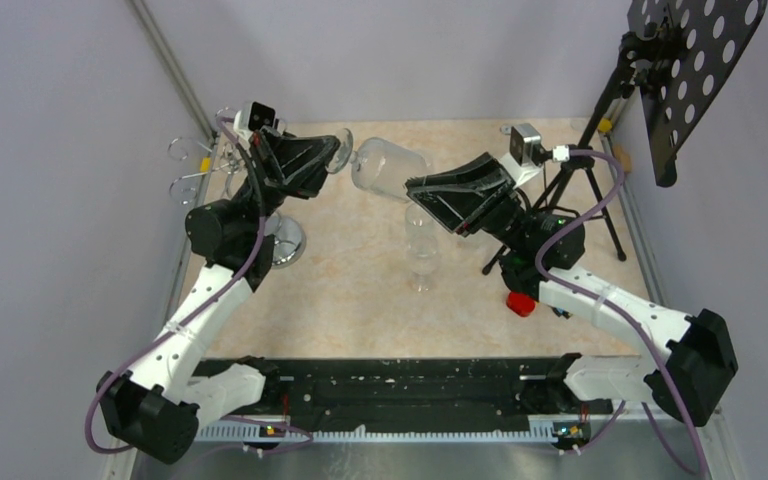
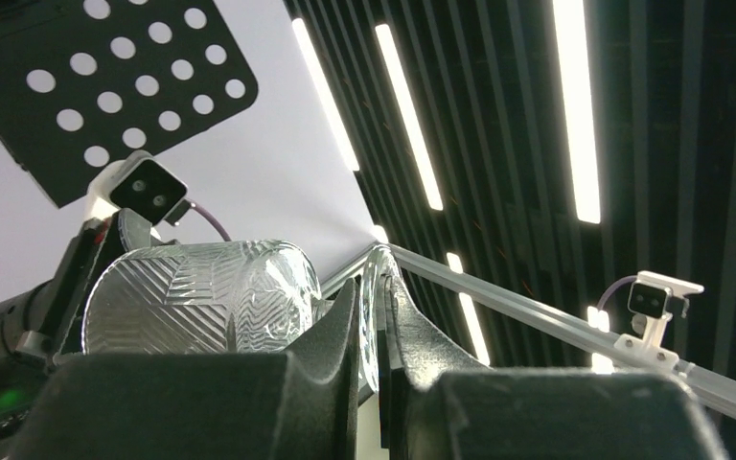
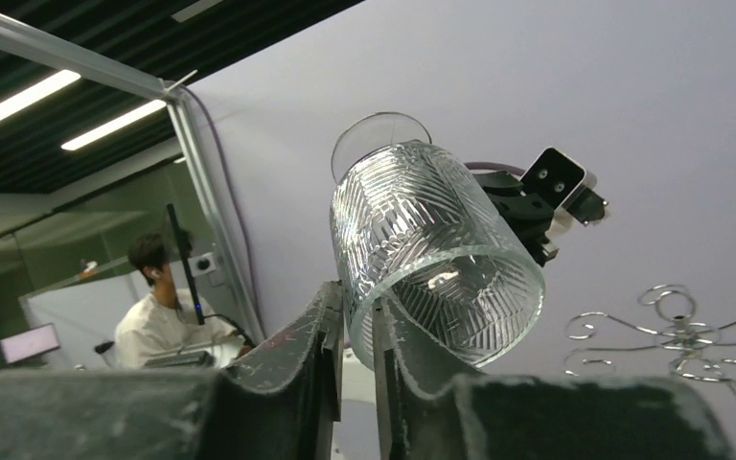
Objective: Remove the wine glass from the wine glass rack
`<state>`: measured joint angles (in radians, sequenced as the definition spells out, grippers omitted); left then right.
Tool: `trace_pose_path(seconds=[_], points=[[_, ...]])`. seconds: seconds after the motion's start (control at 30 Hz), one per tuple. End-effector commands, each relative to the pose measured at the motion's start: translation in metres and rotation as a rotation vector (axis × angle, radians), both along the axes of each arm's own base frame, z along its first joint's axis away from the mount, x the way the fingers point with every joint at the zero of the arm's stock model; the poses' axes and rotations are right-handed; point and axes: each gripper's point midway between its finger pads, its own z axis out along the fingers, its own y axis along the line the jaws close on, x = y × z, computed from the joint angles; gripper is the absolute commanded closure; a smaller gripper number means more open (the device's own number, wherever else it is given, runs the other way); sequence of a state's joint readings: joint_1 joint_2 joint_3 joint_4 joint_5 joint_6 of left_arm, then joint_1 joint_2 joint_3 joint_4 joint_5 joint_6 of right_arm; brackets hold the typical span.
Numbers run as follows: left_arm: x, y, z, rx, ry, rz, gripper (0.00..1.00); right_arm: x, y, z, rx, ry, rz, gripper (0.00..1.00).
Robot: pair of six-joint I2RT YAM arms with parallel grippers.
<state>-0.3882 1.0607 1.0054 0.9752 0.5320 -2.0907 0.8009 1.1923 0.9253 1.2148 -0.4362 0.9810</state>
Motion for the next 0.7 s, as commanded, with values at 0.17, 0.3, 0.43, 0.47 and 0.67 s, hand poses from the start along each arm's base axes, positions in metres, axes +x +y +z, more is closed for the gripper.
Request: trace_pose_path(seconds=[0.17, 0.3, 0.43, 0.47, 0.67], points=[[-0.014, 0.007, 0.004, -0.024, -0.052, 0.012, 0.90, -0.024, -0.011, 0.032, 0.085, -0.103, 0.043, 1.00], [-0.016, 0.006, 0.005, -0.009, -0.083, 0.041, 0.64, -0.023, -0.016, 0.033, 0.105, -0.099, 0.021, 1.00], [-0.019, 0.007, 0.008, 0.015, -0.141, 0.108, 0.36, -0.022, -0.026, 0.035, 0.118, -0.088, -0.035, 1.00], [-0.020, 0.006, 0.008, 0.029, -0.152, 0.126, 0.34, -0.020, -0.028, 0.036, 0.116, -0.079, -0.059, 1.00], [-0.018, -0.004, -0.003, 0.193, -0.234, 0.247, 0.22, 0.002, -0.049, 0.034, 0.109, 0.022, -0.251, 1.00]])
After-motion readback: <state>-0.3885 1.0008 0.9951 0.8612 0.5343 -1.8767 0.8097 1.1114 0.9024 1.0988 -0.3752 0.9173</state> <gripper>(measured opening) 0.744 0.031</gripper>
